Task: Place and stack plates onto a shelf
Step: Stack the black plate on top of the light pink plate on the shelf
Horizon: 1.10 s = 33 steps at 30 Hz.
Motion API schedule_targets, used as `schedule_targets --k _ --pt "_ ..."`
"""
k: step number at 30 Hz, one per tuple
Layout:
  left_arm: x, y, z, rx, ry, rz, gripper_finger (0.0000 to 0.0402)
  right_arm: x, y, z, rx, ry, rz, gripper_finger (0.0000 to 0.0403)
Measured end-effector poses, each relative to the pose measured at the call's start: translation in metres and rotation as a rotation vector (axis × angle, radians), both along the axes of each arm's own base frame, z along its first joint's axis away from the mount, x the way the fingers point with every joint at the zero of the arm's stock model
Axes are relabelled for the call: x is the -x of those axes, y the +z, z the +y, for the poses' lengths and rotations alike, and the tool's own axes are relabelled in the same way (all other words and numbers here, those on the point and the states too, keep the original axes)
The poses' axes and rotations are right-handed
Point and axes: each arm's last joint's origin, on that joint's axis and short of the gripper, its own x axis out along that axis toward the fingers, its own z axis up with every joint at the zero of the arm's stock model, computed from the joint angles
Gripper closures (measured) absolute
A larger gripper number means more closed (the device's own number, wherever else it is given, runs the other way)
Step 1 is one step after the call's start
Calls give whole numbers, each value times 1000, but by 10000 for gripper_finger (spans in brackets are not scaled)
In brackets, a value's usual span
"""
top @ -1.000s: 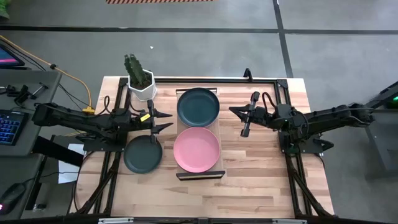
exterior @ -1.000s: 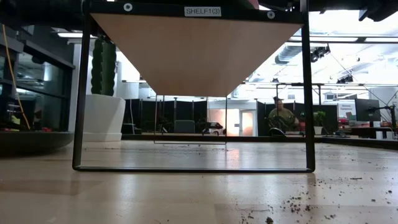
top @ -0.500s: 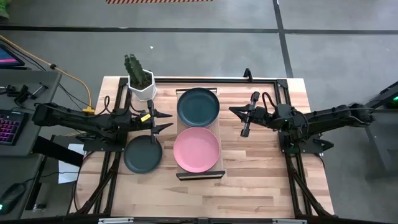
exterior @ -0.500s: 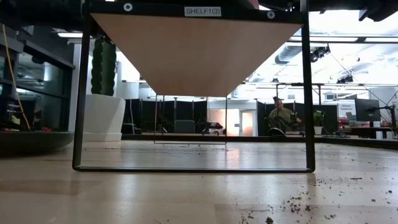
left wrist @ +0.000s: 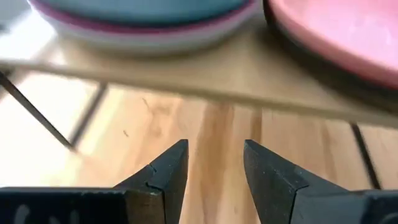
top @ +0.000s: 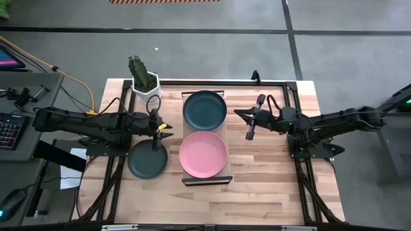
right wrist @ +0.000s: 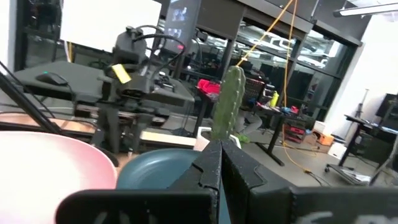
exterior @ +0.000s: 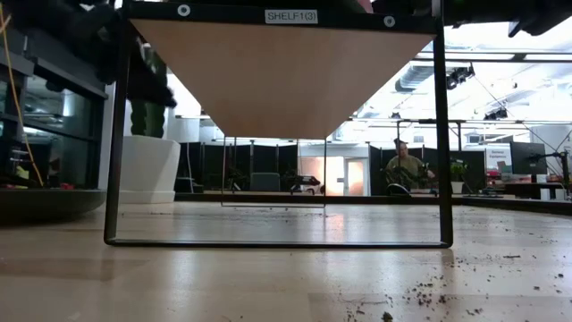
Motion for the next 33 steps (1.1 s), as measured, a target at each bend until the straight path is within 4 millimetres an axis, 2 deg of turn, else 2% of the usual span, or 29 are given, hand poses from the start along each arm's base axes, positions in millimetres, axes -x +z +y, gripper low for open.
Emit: schedule_targets --k 5,8,12,16,19,23,29,33 --pt "5 -11 0 92 53 117 259 -1 -1 -5 -27 -20 -4 403" --pt "6 -27 -1 157 75 182 259 -1 -1 -6 -50 -21 -11 403" --pt "10 -56 -7 225 -2 320 259 -1 -1 -6 -50 -21 -11 403" --pt "13 -74 -13 243 -97 424 259 -1 -1 -6 -50 -21 -11 403" --pt "11 -75 -17 248 -150 441 259 0 0 -6 -50 -21 -15 403" --pt "6 -67 -21 207 -211 420 259 0 1 -6 -50 -21 -26 403" --pt "0 -58 -24 32 -289 389 259 0 1 -6 -50 -21 -26 403" --pt "0 -61 -24 -8 -320 420 259 0 1 -6 -50 -21 -26 403"
